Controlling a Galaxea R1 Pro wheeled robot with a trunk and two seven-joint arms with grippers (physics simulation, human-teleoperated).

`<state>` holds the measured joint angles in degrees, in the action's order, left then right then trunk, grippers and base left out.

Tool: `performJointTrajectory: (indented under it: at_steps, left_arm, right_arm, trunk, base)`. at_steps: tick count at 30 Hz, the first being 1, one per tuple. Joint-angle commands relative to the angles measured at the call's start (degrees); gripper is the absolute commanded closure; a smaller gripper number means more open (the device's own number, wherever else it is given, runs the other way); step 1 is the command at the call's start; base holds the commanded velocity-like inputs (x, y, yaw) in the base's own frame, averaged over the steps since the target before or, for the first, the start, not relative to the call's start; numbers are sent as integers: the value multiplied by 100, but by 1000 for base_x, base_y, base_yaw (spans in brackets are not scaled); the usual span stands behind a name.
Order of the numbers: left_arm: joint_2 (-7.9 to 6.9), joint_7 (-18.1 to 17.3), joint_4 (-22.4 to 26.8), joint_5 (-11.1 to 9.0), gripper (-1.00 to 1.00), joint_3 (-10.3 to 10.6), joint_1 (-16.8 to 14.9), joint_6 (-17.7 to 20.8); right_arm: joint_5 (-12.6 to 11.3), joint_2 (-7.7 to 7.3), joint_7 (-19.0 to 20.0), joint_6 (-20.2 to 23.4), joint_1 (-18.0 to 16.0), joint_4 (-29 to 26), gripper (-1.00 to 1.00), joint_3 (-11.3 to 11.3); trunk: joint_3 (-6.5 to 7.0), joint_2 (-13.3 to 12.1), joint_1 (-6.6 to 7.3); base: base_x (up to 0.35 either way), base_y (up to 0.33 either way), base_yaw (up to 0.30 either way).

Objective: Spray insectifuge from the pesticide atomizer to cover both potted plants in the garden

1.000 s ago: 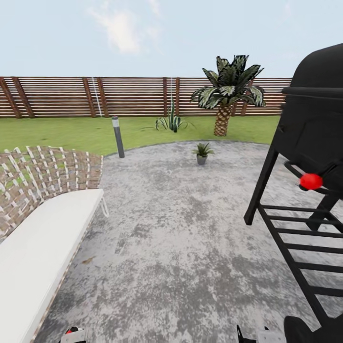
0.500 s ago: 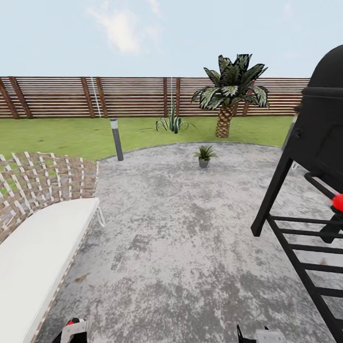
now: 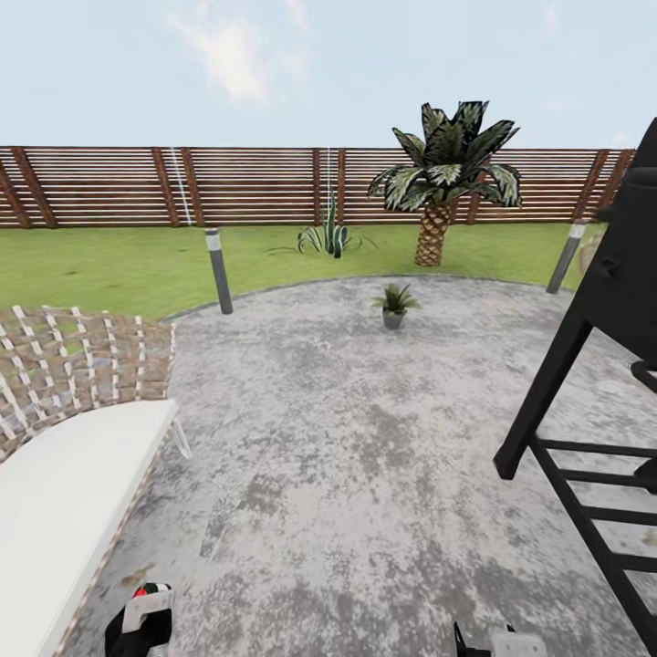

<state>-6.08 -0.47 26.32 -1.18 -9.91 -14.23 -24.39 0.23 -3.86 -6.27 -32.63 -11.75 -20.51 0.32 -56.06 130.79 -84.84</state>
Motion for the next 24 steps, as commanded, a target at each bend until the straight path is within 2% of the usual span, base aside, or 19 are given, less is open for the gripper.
performJointTrajectory:
  at_steps: [1, 10, 15, 24]
  left_arm:
    - [1, -2, -4, -14, 100, -4, 1, -19]
    - [-7, 28, -119, -20, 100, -17, 32, -54]
    - [-7, 29, -485, -11, 100, -21, 123, -88]
    - [22, 29, -548, -5, 100, -12, 131, -83]
  right_arm:
    - [3, 0, -16, -15, -3, 4, -100, 4]
    - [3, 0, -17, -15, -3, 4, -100, 7]
    - [5, 0, -16, -15, -3, 4, -100, 11]
    - [11, 0, -15, -15, -3, 4, -100, 9]
  trunk:
    - [-5, 2, -2]
    - [-5, 2, -2]
    - [-5, 2, -2]
    - [-5, 2, -2]
  base:
    - [338, 0, 0]
    - [338, -51, 0]
    - [338, -75, 0]
    - [338, -75, 0]
